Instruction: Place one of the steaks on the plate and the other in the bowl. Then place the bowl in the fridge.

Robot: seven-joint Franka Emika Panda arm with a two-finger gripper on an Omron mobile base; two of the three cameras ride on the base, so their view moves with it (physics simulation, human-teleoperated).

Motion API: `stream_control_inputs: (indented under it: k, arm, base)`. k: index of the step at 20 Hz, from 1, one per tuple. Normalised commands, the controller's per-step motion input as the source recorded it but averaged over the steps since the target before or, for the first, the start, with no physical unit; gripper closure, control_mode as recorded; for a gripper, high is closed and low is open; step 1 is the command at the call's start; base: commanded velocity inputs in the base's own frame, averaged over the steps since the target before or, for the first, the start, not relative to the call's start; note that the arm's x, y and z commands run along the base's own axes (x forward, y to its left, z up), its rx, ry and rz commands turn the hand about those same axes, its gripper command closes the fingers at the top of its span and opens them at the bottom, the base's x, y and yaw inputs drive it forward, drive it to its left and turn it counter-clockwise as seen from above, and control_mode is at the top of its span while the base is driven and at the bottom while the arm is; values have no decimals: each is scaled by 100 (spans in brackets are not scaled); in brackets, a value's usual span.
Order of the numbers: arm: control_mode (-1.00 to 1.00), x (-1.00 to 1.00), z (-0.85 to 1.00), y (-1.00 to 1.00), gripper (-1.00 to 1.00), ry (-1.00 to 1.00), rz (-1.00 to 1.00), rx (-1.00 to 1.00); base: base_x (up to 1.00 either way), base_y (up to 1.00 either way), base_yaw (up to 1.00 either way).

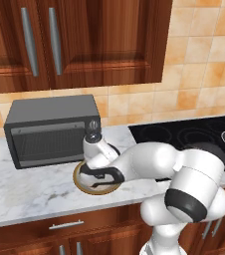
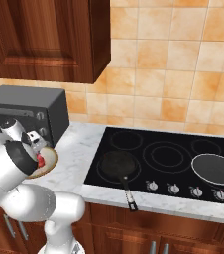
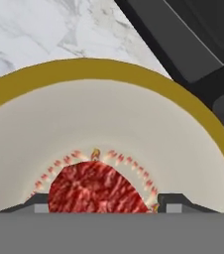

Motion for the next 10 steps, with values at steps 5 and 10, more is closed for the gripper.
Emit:
stream_control_inputs:
  k: [5, 10]
  arm:
    - [-100, 11, -2, 9, -100, -1, 1, 0]
    - [-100, 0, 0, 0, -100, 0, 0, 0]
  base:
    - [0, 0, 0]
    - [0, 0, 0]
